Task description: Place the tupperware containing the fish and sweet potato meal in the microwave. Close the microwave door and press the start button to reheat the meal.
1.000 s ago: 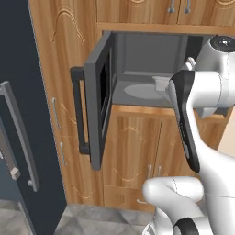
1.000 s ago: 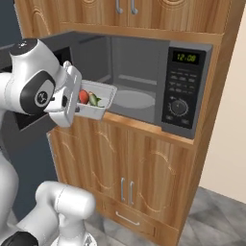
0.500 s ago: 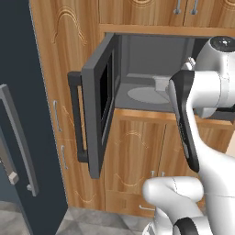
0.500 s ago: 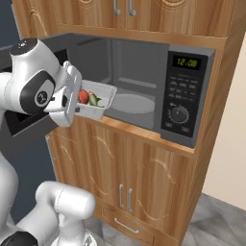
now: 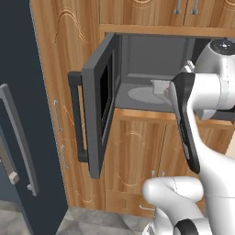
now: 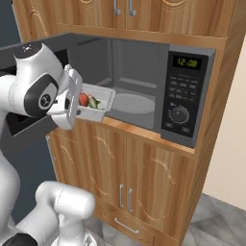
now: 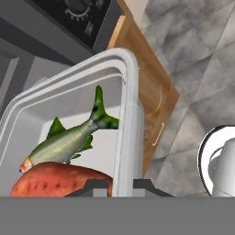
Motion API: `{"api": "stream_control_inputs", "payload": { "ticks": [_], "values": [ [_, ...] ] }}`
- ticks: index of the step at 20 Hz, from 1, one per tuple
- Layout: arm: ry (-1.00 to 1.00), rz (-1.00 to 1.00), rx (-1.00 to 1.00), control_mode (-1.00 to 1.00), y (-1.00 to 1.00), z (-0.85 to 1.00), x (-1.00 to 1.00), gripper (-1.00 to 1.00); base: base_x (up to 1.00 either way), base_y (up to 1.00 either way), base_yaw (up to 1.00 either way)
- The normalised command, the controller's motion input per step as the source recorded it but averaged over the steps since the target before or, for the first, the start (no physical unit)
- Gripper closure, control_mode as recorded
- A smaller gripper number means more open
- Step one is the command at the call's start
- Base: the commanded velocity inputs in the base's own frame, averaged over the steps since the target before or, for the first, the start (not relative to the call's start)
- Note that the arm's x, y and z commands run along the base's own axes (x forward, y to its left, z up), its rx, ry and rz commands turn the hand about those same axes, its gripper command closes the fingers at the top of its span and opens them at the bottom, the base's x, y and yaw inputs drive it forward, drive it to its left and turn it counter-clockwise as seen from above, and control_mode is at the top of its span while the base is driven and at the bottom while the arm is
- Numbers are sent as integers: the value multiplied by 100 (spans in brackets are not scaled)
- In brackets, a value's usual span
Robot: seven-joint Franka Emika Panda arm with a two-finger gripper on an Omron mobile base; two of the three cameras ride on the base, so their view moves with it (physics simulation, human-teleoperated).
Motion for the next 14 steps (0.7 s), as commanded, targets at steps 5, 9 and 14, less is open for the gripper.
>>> {"api": "stream_control_inputs", "payload": {
  "ticks": [5,9,14],
  "values": [
    [1,0,0,-100,0,-17,10,100,0,0,0],
    [0,0,0,-100,-5,-22,18,100,0,0,0],
    [0,0,0,-100,-6,-19,36,100,0,0,0]
  ]
}}
